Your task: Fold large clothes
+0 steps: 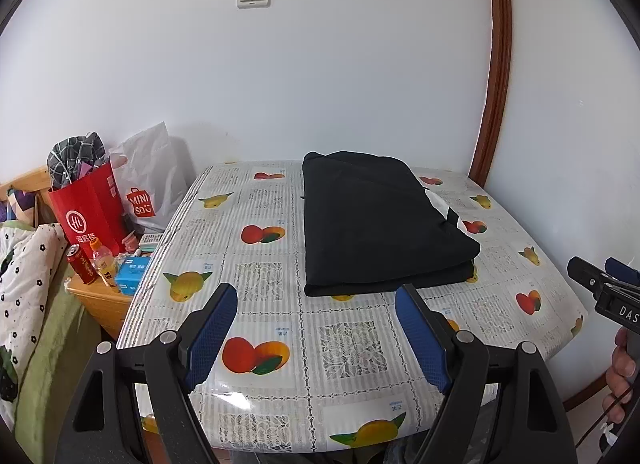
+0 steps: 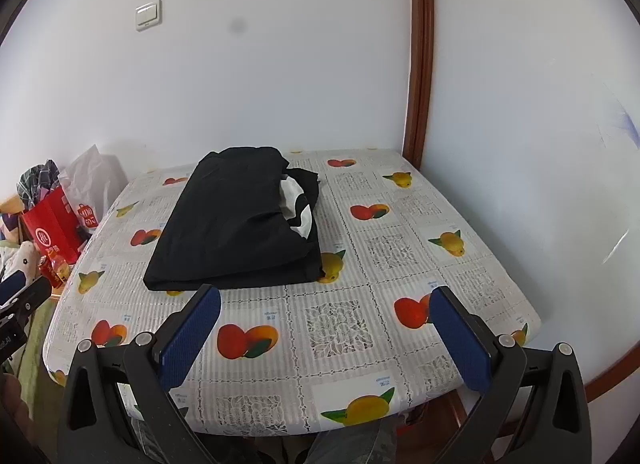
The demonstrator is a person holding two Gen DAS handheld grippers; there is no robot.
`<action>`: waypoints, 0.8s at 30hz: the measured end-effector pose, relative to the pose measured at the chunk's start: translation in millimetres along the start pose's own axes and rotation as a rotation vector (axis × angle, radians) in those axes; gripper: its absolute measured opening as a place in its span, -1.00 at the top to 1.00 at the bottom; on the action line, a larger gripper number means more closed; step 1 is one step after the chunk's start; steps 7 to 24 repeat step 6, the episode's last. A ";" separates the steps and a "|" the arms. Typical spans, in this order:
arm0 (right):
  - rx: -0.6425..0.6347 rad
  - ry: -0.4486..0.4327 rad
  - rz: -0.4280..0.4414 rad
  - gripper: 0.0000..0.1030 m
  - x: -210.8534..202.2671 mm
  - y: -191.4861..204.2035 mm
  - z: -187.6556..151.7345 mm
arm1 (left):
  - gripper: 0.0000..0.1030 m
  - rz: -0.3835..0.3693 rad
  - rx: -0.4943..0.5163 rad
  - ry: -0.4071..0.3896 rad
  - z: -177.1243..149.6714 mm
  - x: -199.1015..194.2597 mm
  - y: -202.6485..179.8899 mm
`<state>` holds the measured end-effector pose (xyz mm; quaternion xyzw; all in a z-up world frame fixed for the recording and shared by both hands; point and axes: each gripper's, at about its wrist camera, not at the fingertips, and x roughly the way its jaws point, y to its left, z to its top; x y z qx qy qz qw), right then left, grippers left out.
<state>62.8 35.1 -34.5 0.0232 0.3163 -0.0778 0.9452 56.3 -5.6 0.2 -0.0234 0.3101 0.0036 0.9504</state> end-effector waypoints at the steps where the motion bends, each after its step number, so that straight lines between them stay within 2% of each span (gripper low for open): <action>1: -0.006 0.000 0.000 -0.99 0.9 1.6 0.5 | -0.55 0.001 -0.001 0.001 0.2 0.2 0.7; 24: -0.016 0.000 0.014 -0.99 4.6 3.9 3.5 | -0.58 -0.013 -0.015 0.006 2.9 5.9 5.7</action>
